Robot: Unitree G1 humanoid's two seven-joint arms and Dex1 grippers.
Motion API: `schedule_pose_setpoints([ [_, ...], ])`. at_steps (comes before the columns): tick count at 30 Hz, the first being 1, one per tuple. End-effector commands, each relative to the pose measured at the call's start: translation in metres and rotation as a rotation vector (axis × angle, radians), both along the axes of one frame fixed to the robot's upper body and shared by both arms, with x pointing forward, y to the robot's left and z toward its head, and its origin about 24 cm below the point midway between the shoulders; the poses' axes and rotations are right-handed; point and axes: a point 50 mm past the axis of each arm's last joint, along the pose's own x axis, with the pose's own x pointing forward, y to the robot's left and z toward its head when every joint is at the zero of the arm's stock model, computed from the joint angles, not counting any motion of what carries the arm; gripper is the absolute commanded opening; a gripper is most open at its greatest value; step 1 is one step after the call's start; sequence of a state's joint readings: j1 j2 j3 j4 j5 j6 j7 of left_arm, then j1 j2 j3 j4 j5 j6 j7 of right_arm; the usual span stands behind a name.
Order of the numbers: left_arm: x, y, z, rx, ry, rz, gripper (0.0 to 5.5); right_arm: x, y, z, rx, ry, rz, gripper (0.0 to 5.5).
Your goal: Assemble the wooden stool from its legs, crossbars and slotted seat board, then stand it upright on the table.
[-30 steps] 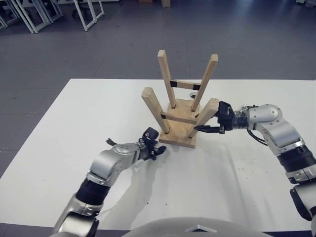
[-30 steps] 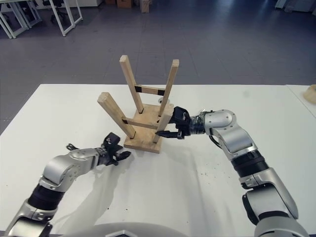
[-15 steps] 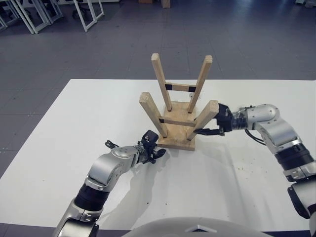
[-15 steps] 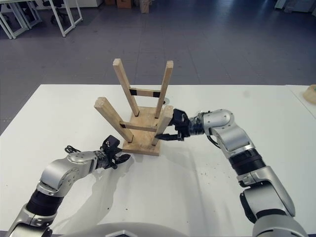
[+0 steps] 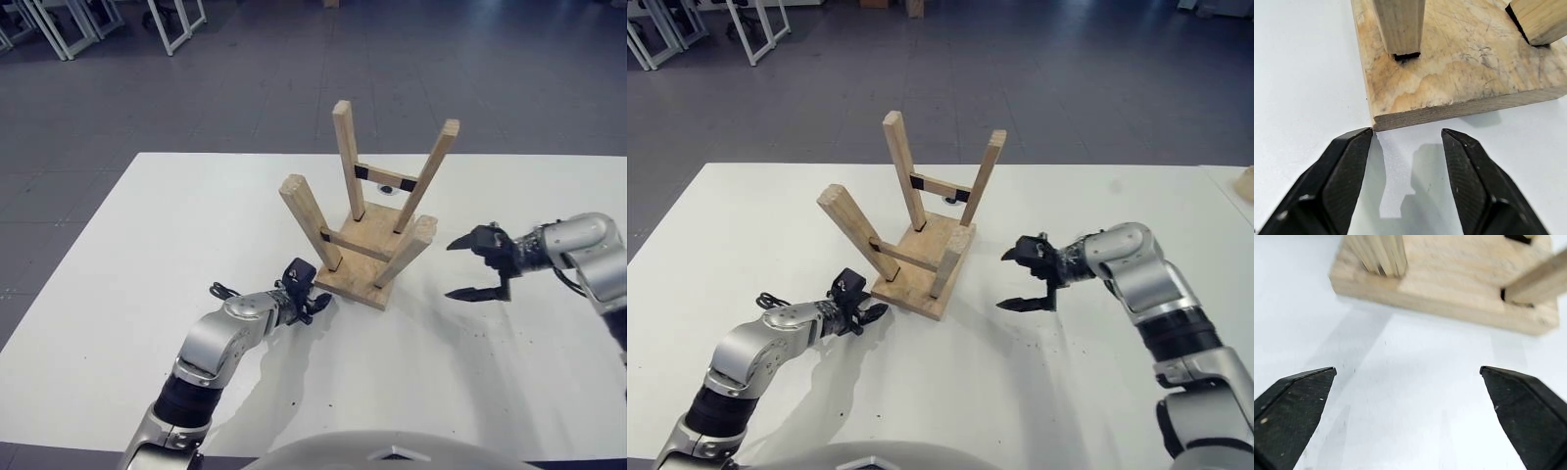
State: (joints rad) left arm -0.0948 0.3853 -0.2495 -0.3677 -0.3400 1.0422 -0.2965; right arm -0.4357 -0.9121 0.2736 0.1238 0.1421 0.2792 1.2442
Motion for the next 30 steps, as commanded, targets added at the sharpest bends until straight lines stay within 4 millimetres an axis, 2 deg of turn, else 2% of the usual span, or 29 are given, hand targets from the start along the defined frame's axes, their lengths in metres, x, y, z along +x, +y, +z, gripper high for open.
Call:
schedule_pose_setpoints([
  [1,-0.008,0.005,-0.012,0.026,0.07,0.023,2.61,-0.005,0.031,0.052,0.452,-0.236,-0.276,5.16],
  [4,-0.011,0.009,-0.014,0.028,0.073,0.044,2.61,-0.025,0.06,0.084,0.804,-0.337,-0.477,4.51],
  [7,-0.015,0.011,-0.015,0.028,0.081,0.057,2.61,-0.045,0.089,0.112,1.066,-0.337,-0.549,4.51],
  [9,-0.016,0.011,-0.016,0.03,0.082,0.065,2.61,-0.058,0.117,0.124,1.148,-0.268,-0.469,4.51],
  [12,-0.012,0.009,-0.016,0.029,0.074,0.064,2.61,-0.071,0.149,0.116,1.134,-0.112,-0.392,4.51],
  [13,-0.011,0.008,-0.015,0.028,0.071,0.06,2.61,-0.073,0.152,0.114,1.122,-0.096,-0.401,4.51],
  [14,-0.01,0.007,-0.015,0.026,0.069,0.058,2.61,-0.072,0.153,0.12,1.15,-0.127,-0.417,4.51],
  [17,-0.011,0.006,-0.016,0.024,0.072,0.061,2.61,-0.063,0.134,0.178,1.404,-0.373,-0.453,4.51],
  [19,-0.013,0.007,-0.017,0.026,0.077,0.061,2.61,-0.063,0.123,0.201,1.5,-0.449,-0.454,4.51],
  [20,-0.013,0.007,-0.017,0.027,0.078,0.062,2.61,-0.063,0.123,0.197,1.483,-0.428,-0.463,4.51],
  [21,-0.012,0.008,-0.017,0.029,0.077,0.061,2.61,-0.062,0.127,0.179,1.403,-0.367,-0.491,4.51],
  [24,-0.012,0.009,-0.016,0.031,0.075,0.062,2.61,-0.067,0.14,0.105,1.102,-0.117,-0.573,4.51],
  [26,-0.01,0.008,-0.015,0.031,0.074,0.058,2.61,-0.078,0.141,0.058,0.945,0.007,-0.659,4.51],
  [27,-0.009,0.007,-0.015,0.031,0.073,0.054,2.61,-0.083,0.141,0.042,0.892,0.046,-0.693,4.51],
  [29,-0.009,0.005,-0.014,0.028,0.071,0.051,2.61,-0.085,0.142,0.035,0.896,0.044,-0.714,4.51],
  [30,-0.01,0.005,-0.014,0.027,0.072,0.055,2.61,-0.08,0.143,0.044,0.95,0.018,-0.713,4.51],
])
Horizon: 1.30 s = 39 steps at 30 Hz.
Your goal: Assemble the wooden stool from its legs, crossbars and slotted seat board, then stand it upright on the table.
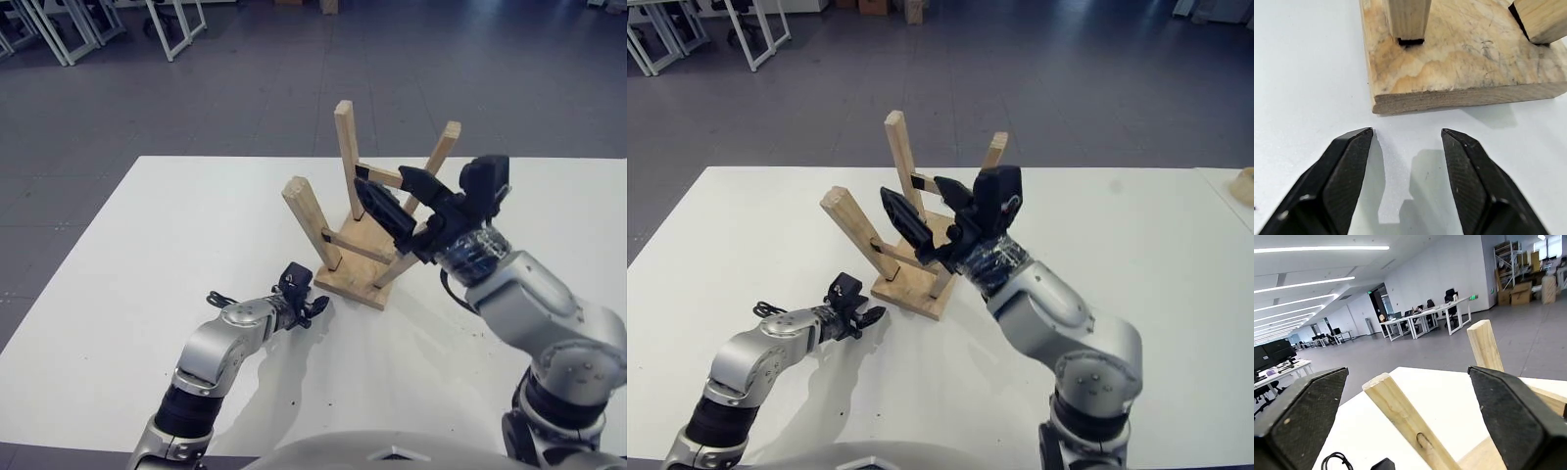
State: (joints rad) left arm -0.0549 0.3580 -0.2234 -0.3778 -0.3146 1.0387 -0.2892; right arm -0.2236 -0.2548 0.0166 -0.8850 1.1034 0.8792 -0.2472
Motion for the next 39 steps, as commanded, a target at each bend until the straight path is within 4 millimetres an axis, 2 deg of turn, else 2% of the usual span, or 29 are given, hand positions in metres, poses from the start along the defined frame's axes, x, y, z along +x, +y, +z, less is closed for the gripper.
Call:
schedule_pose_setpoints([
  [1,-0.006,0.002,-0.011,0.031,0.069,0.016,2.61,0.008,0.003,-0.027,-0.036,0.145,-0.032,4.51],
  [7,-0.01,0.0,-0.016,0.026,0.078,0.037,2.61,0.021,0.005,0.048,0.159,-0.109,0.012,4.51],
  [9,-0.011,0.0,-0.017,0.024,0.079,0.046,2.61,0.026,0.0,0.068,0.205,-0.152,-0.007,4.51],
  [11,-0.012,0.001,-0.018,0.023,0.08,0.053,2.61,0.035,-0.019,0.079,0.172,-0.192,-0.09,4.51],
  [12,-0.012,0.002,-0.018,0.022,0.079,0.057,2.61,0.041,-0.032,0.074,0.101,-0.189,-0.136,4.51],
  [14,-0.011,0.006,-0.015,0.02,0.067,0.069,2.61,0.047,-0.055,0.046,-0.2,-0.164,-0.209,4.51],
  [16,-0.01,0.011,-0.011,0.013,0.048,0.091,2.61,0.045,-0.067,0.014,-0.479,-0.141,-0.219,4.51],
  [19,-0.012,0.023,-0.005,0.003,0.014,0.167,2.61,0.035,-0.067,-0.021,-0.638,-0.112,-0.151,4.51],
  [21,-0.013,0.039,-0.004,0.02,-0.01,0.273,2.61,0.027,-0.058,-0.032,-0.671,-0.118,-0.111,4.51],
  [23,-0.013,0.057,-0.003,0.05,-0.039,0.384,2.61,0.021,-0.043,-0.033,-0.671,-0.142,-0.057,4.51],
  [25,-0.008,0.078,0.002,0.081,-0.083,0.502,2.61,0.027,0.0,-0.016,-0.549,-0.236,0.037,4.51],
  [27,0.004,0.091,0.01,0.101,-0.126,0.555,2.61,0.03,0.032,-0.002,-0.447,-0.285,0.079,4.51],
  [28,0.009,0.095,0.015,0.105,-0.15,0.56,2.61,0.032,0.036,-0.003,-0.447,-0.283,0.073,4.51],
  [31,0.017,0.109,0.032,0.126,-0.216,0.557,2.61,0.036,0.017,-0.015,-0.515,-0.237,0.016,4.51],
  [33,0.017,0.115,0.039,0.13,-0.235,0.564,2.61,0.036,0.01,-0.014,-0.519,-0.229,-0.005,4.51],
  [36,0.022,0.114,0.049,0.065,-0.29,0.56,2.61,0.029,0.019,0.0,-0.403,-0.246,0.04,4.51],
  [39,0.031,0.114,0.069,-0.023,-0.388,0.523,2.61,0.015,0.03,0.023,-0.195,-0.285,0.211,4.51],
])
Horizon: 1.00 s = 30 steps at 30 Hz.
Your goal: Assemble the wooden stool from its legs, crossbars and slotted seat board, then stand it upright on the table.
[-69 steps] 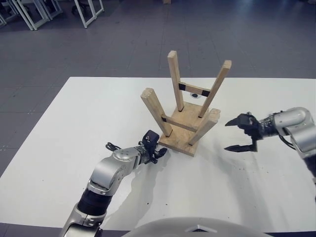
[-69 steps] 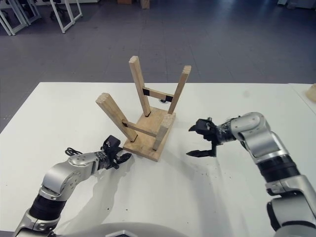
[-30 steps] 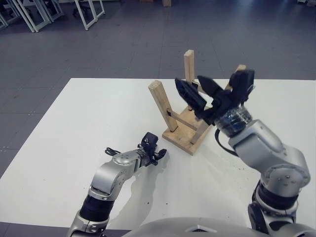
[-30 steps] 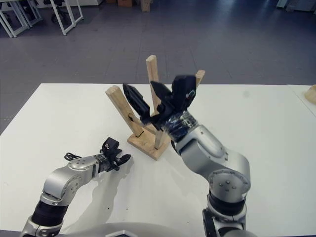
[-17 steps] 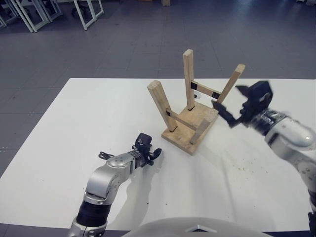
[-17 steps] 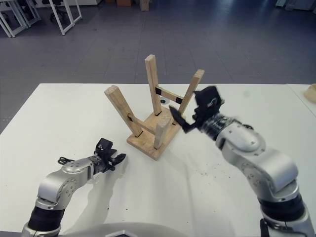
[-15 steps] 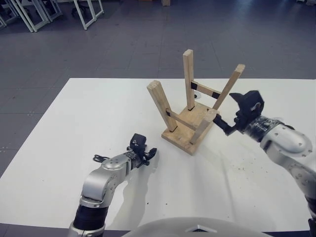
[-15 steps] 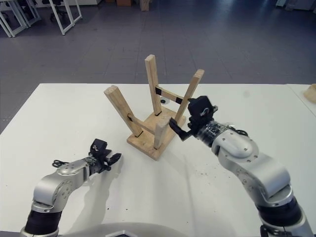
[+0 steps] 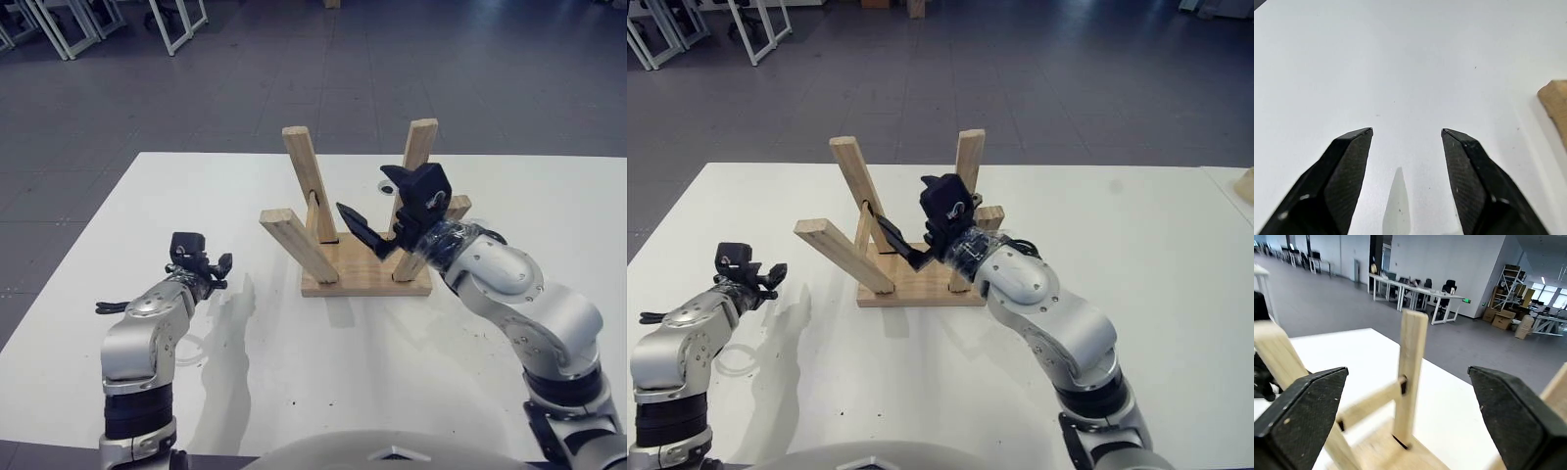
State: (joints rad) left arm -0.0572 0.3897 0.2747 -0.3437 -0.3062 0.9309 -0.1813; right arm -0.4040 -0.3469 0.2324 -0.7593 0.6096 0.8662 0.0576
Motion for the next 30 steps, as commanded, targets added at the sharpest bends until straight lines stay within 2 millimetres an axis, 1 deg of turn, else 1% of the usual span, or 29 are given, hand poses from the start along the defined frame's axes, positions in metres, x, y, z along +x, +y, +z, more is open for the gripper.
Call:
schedule_pose_setpoints([
  [1,0.012,0.001,0.034,-0.046,-0.177,-0.062,2.61,-0.014,0.007,0.032,0.194,-0.025,0.228,4.51],
  [3,0.016,0.003,0.06,-0.093,-0.3,-0.132,2.61,-0.01,-0.009,0.053,0.253,-0.058,0.265,4.51],
  [4,0.014,0.001,0.076,-0.153,-0.356,-0.222,2.61,-0.006,-0.023,0.064,0.275,-0.074,0.26,4.51],
  [5,0.009,-0.001,0.09,-0.189,-0.397,-0.314,2.8,-0.001,-0.039,0.074,0.296,-0.085,0.247,4.48],
  [7,-0.003,0.001,0.112,-0.249,-0.426,-0.476,3.08,0.007,-0.079,0.091,0.314,-0.08,0.207,4.48],
  [9,-0.02,0.013,0.132,-0.294,-0.402,-0.627,3.41,0.012,-0.131,0.094,0.266,-0.002,0.162,4.48],
  [10,-0.03,0.02,0.14,-0.316,-0.351,-0.724,3.58,0.01,-0.157,0.092,0.244,0.059,0.162,4.48],
  [11,-0.038,0.023,0.147,-0.338,-0.308,-0.815,3.58,0.007,-0.175,0.089,0.232,0.113,0.175,4.48],
  [12,-0.043,0.026,0.153,-0.366,-0.284,-0.883,3.58,0.005,-0.187,0.086,0.222,0.155,0.19,4.48],
  [13,-0.043,0.029,0.159,-0.403,-0.276,-0.925,3.58,0.004,-0.196,0.078,0.195,0.203,0.208,4.48],
  [15,-0.037,0.026,0.168,-0.471,-0.282,-1.02,3.58,0.007,-0.204,0.058,0.124,0.303,0.239,4.48],
  [16,-0.031,0.021,0.167,-0.488,-0.267,-1.06,3.58,0.009,-0.205,0.049,0.092,0.344,0.263,4.48],
  [20,-0.01,0.001,0.148,-0.45,-0.184,-1.114,3.58,0.022,-0.194,0.022,-0.046,0.41,0.352,4.48],
  [25,0.005,-0.015,0.124,-0.409,-0.101,-1.157,3.58,0.035,-0.18,0.007,-0.122,0.431,0.434,4.48],
  [30,0.014,-0.031,0.112,-0.389,-0.075,-1.204,3.58,0.046,-0.166,-0.001,-0.149,0.427,0.495,4.48],
])
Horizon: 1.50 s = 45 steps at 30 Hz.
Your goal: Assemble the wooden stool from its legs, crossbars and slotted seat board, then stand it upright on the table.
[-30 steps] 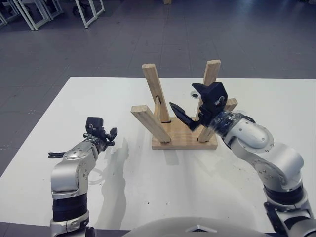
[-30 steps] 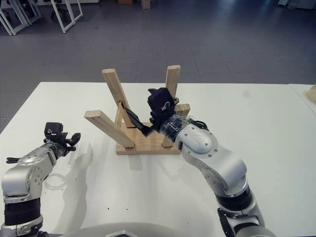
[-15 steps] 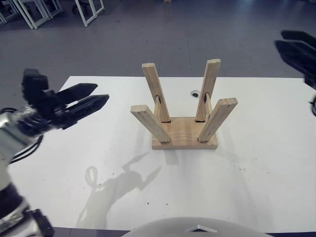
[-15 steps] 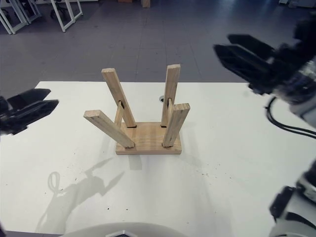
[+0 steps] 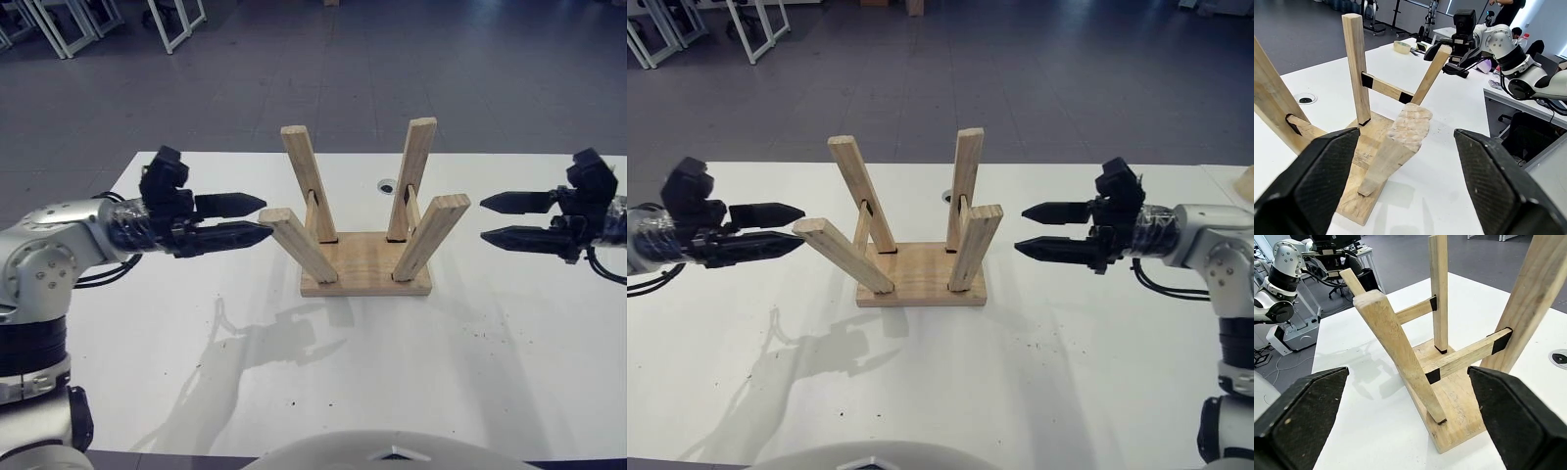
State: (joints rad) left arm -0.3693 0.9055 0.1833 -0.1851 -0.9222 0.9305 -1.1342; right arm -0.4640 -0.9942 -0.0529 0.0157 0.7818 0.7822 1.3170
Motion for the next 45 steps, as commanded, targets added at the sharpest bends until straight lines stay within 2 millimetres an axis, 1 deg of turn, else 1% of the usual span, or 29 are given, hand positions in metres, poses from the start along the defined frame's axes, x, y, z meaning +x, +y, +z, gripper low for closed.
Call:
schedule_pose_setpoints([
  [1,0.008,-0.013,-0.004,0.027,-0.023,-0.039,3.58,0.01,0.012,0.0,-0.009,-0.03,0.049,4.48],
  [3,0.011,-0.018,-0.004,0.022,-0.027,-0.048,3.58,0.015,0.021,-0.003,-0.009,-0.033,0.067,4.48],
  [6,0.015,-0.023,-0.006,0.013,-0.024,-0.058,3.58,0.022,0.04,-0.007,0.012,-0.032,0.116,4.48],
  [8,0.015,-0.025,-0.007,0.01,-0.016,-0.068,3.62,0.023,0.052,-0.009,0.033,-0.013,0.148,4.1],
  [10,0.016,-0.027,-0.007,0.007,-0.01,-0.078,3.28,0.02,0.059,-0.009,0.048,0.014,0.177,3.73],
  [14,0.015,-0.027,-0.008,0.003,0.001,-0.086,2.61,0.011,0.064,-0.009,0.061,0.056,0.22,2.96],
  [16,0.013,-0.027,-0.009,-0.001,0.012,-0.097,2.23,0.005,0.066,-0.007,0.073,0.074,0.245,2.54],
  [17,0.011,-0.027,-0.009,-0.006,0.024,-0.114,2.19,0.0,0.068,-0.006,0.08,0.093,0.268,2.45],
  [19,0.002,-0.027,-0.006,-0.014,0.051,-0.161,1.97,-0.014,0.072,-0.002,0.098,0.136,0.312,1.98],
  [22,-0.011,-0.025,0.0,-0.036,0.089,-0.212,1.8,-0.033,0.077,0.002,0.135,0.203,0.354,1.81],
  [24,-0.025,-0.022,0.005,-0.051,0.13,-0.256,1.69,-0.047,0.081,0.004,0.138,0.242,0.366,1.79],
  [26,-0.034,-0.02,0.009,-0.07,0.165,-0.268,1.67,-0.052,0.083,0.006,0.143,0.285,0.337,1.79],
  [29,-0.039,-0.016,0.017,-0.16,0.262,-0.267,1.67,-0.048,0.081,0.007,0.118,0.337,0.219,1.79],
  [30,-0.038,-0.016,0.021,-0.187,0.256,-0.258,1.67,-0.046,0.081,0.009,0.135,0.338,0.195,1.79],
  [33,-0.029,-0.02,0.023,-0.165,0.267,-0.177,1.67,-0.041,0.083,0.01,0.154,0.389,0.151,1.79],
  [35,-0.025,-0.021,0.023,-0.161,0.308,-0.167,1.67,-0.04,0.083,0.013,0.198,0.498,0.221,1.79],
  [36,-0.02,-0.022,0.021,-0.175,0.341,-0.165,1.67,-0.037,0.082,0.012,0.191,0.572,0.236,1.79],
  [38,-0.007,-0.022,0.018,-0.215,0.4,-0.139,1.67,-0.025,0.081,0.008,0.224,0.679,0.223,1.79],
  [41,0.017,-0.024,0.014,-0.276,0.472,-0.096,1.67,0.004,0.08,-0.002,0.283,0.789,0.125,1.79],
  [44,0.042,-0.03,0.006,-0.295,0.542,-0.033,2.25,0.027,0.082,-0.011,0.301,0.862,0.029,2.46],
  [45,0.051,-0.029,0.003,-0.304,0.559,-0.001,2.35,0.033,0.082,-0.015,0.303,0.875,-0.009,2.57],
])
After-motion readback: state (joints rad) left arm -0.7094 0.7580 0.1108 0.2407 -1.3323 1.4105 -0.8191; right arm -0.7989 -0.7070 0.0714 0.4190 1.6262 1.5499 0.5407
